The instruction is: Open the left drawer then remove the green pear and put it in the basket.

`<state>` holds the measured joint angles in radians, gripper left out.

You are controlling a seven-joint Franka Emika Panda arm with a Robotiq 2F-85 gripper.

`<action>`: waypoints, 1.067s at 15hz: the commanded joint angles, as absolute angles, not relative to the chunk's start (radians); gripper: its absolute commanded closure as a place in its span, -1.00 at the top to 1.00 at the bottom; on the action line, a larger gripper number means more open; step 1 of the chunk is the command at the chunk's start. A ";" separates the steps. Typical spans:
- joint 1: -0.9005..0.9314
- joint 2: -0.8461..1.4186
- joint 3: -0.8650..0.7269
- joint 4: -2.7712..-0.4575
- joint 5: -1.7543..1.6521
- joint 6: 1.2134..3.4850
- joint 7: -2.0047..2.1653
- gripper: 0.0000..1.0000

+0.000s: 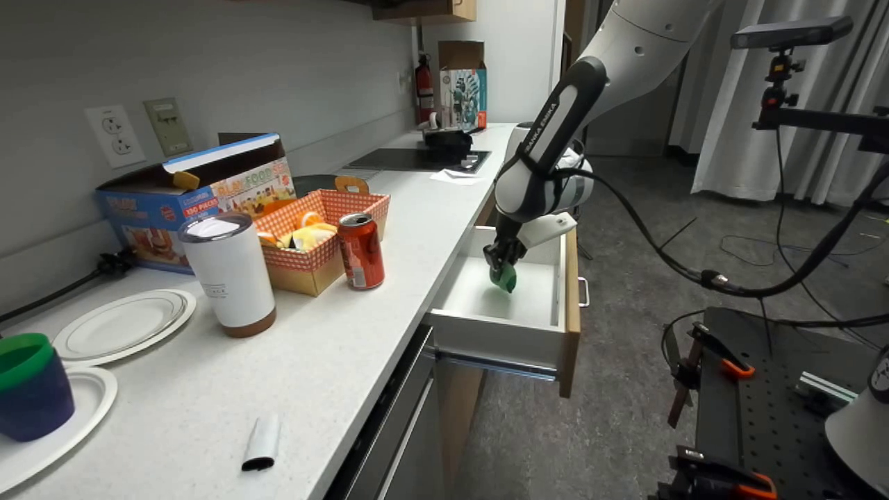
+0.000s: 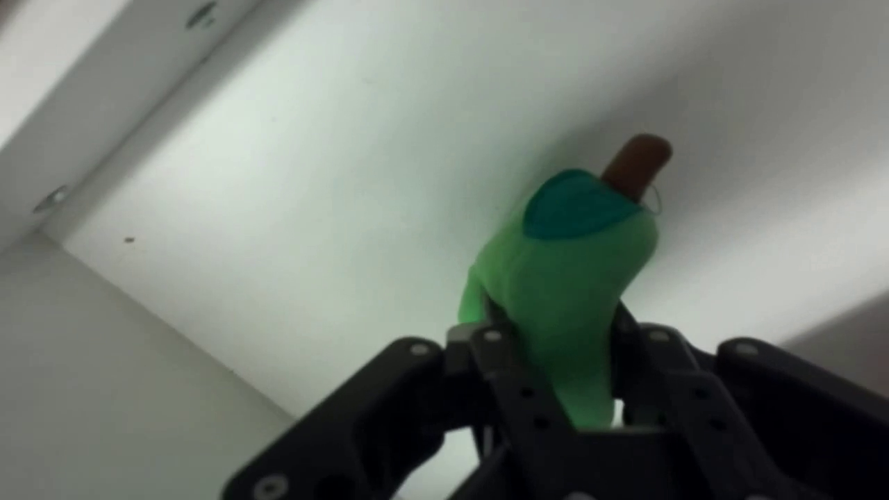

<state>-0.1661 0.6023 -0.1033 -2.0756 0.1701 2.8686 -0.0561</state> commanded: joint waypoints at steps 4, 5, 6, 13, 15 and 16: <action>-0.052 0.371 -0.252 -2.131 -0.051 2.701 0.050 -0.92; -0.051 0.340 -0.242 -2.125 -0.066 2.685 0.053 -0.90; -0.055 0.313 -0.227 -2.117 -0.071 2.668 0.051 -0.90; -0.050 0.239 -0.070 -2.027 0.024 2.692 0.028 -0.90; -0.041 0.251 -0.025 -1.988 0.057 2.732 0.021 -0.90; -0.036 0.264 -0.004 -1.965 0.073 2.771 0.016 -0.90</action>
